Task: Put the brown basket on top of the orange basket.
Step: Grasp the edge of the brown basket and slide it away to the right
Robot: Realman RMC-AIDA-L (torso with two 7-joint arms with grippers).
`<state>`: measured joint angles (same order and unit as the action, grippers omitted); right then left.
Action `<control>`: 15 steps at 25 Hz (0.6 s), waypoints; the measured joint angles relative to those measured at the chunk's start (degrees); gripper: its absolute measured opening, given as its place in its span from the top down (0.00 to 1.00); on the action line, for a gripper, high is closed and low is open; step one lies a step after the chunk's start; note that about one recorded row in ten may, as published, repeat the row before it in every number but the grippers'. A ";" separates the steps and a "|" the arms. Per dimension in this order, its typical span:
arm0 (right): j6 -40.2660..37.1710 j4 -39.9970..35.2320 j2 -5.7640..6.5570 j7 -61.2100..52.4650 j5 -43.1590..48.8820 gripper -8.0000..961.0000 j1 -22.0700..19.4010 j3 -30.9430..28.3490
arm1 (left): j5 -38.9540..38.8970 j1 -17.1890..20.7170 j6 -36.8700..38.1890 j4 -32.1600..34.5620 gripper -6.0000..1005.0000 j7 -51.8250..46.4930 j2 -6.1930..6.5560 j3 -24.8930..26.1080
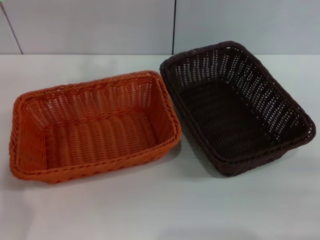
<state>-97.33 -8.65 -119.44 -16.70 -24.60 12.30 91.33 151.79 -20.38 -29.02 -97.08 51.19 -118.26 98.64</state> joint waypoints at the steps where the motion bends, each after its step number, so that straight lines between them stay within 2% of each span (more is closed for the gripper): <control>1: -0.27 0.00 0.01 0.00 0.00 0.15 0.00 -0.02 | -0.54 3.77 10.15 -0.37 0.23 -2.24 0.10 -2.50; 5: -0.87 -0.02 0.07 0.00 0.00 0.15 0.03 -0.11 | -2.49 16.40 34.98 1.19 0.23 -8.52 0.12 -10.22; 8: -1.13 -0.04 0.08 0.32 0.00 0.15 0.22 0.08 | -3.33 21.46 44.53 5.39 0.23 -13.70 0.21 -13.80; 9: -1.38 -0.05 0.09 0.39 0.00 0.15 0.27 0.08 | -3.33 21.46 44.53 5.39 0.23 -13.70 0.21 -13.80; 10: -1.77 -0.05 0.09 0.41 0.00 0.15 0.34 0.08 | -3.35 22.98 49.45 8.35 0.23 -15.82 0.25 -15.39; 12: -2.64 -0.06 0.09 0.40 0.00 0.15 0.55 0.09 | -3.29 25.63 64.55 17.98 0.23 -22.91 0.28 -18.79; 13: -3.36 -0.21 0.09 0.40 0.01 0.15 0.63 0.11 | -3.30 25.92 67.91 20.91 0.23 -24.86 0.26 -19.33; 15: -4.44 -0.66 0.09 0.22 0.05 0.15 0.69 0.41 | -3.41 25.67 78.48 31.62 0.23 -30.93 0.02 -20.55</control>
<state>-101.77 -9.31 -119.35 -16.48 -24.55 12.99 91.74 148.38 5.29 49.46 -65.46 20.25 -118.24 78.09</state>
